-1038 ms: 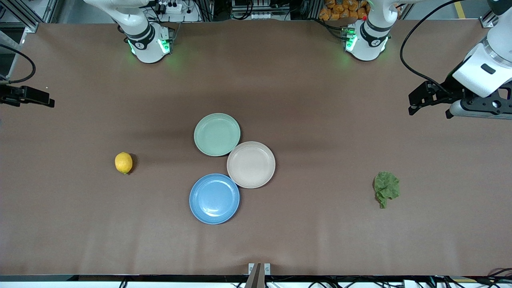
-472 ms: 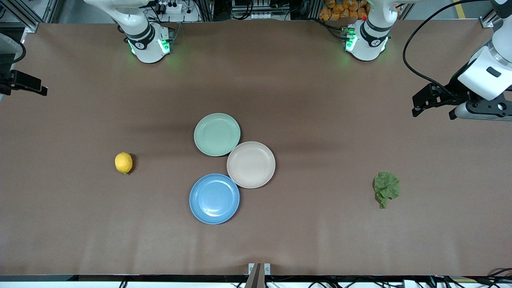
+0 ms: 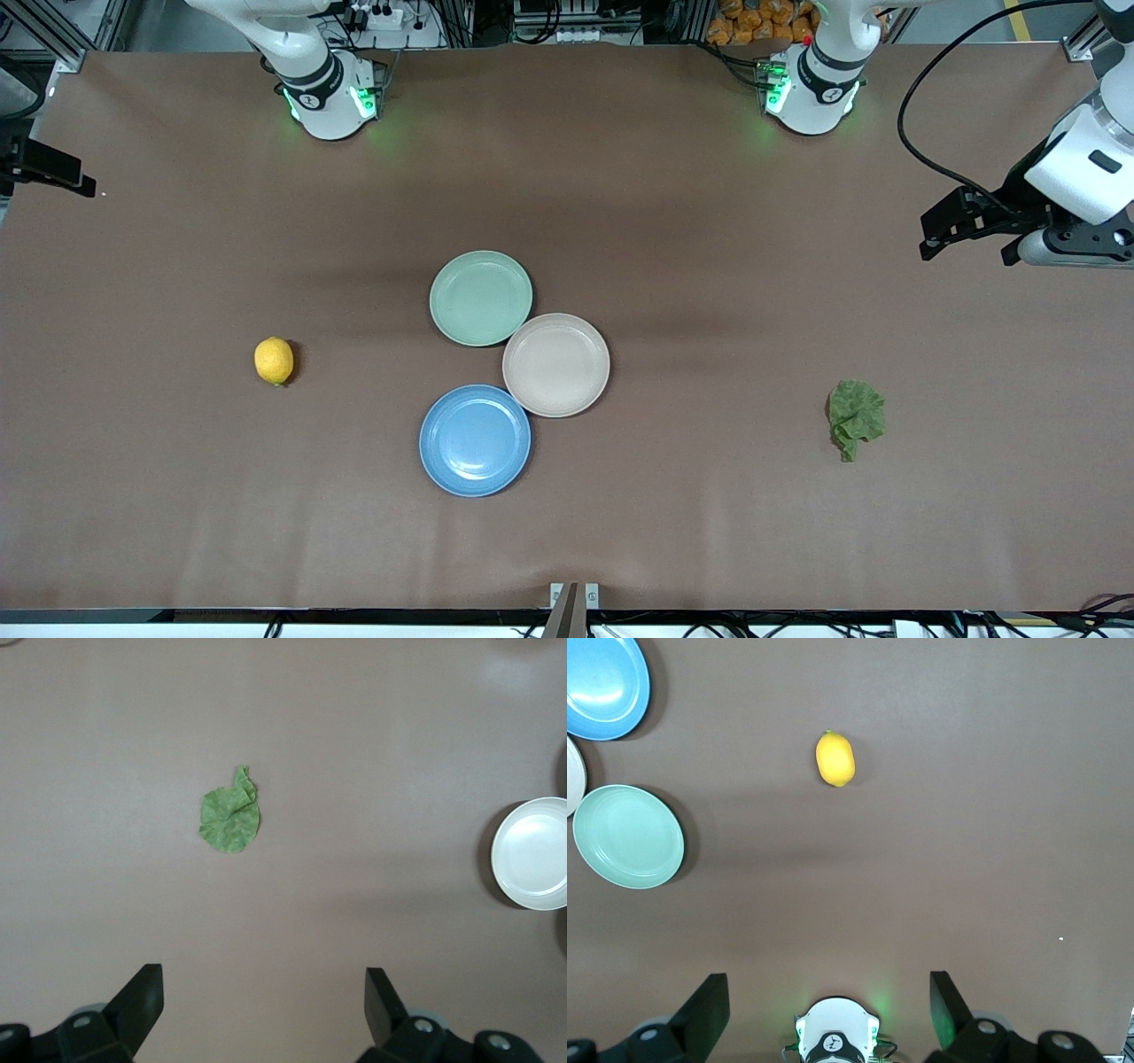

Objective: Pick lemon and lettuce from blue and beige plates

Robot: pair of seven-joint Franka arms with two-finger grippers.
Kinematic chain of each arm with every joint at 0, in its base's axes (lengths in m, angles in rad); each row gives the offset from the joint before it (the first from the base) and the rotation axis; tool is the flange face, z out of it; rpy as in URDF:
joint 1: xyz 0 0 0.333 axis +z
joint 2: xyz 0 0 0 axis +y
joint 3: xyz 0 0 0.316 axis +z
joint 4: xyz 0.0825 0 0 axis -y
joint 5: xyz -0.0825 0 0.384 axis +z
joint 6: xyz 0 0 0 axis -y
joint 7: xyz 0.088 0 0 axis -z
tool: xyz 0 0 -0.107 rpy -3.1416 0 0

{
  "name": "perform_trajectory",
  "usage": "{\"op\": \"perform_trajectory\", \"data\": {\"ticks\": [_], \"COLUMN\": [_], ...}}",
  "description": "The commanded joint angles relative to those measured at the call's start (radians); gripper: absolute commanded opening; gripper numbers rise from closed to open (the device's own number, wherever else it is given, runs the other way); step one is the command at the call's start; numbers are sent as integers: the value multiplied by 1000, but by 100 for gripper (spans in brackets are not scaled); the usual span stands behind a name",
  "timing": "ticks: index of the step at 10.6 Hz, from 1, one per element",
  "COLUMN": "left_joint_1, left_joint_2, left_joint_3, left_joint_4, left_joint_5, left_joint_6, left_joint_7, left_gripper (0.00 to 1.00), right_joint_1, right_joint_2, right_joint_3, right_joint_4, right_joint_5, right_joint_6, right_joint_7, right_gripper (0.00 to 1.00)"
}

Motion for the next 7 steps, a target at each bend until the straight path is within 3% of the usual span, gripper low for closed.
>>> {"op": "perform_trajectory", "data": {"ticks": [1, 5, 7], "left_joint_1": [6, 6, 8], "left_joint_2": [0, -1, -1], "left_joint_3": [-2, -2, -2], "left_joint_4": [14, 17, 17], "left_joint_5": [-3, -3, -3], "left_joint_6": [-20, -20, -20], "left_joint_7": [7, 7, 9], "left_gripper": [100, 100, 100], "right_joint_1": [-6, -3, -3], "right_joint_2": [-6, -6, -44], "right_joint_3": [8, 10, 11], "right_joint_4": [-58, -146, -248], "right_joint_5": [-1, -6, -7], "right_joint_6": [76, 176, 256], "right_joint_7": [-3, -5, -5], "right_gripper": [100, 100, 100]}}
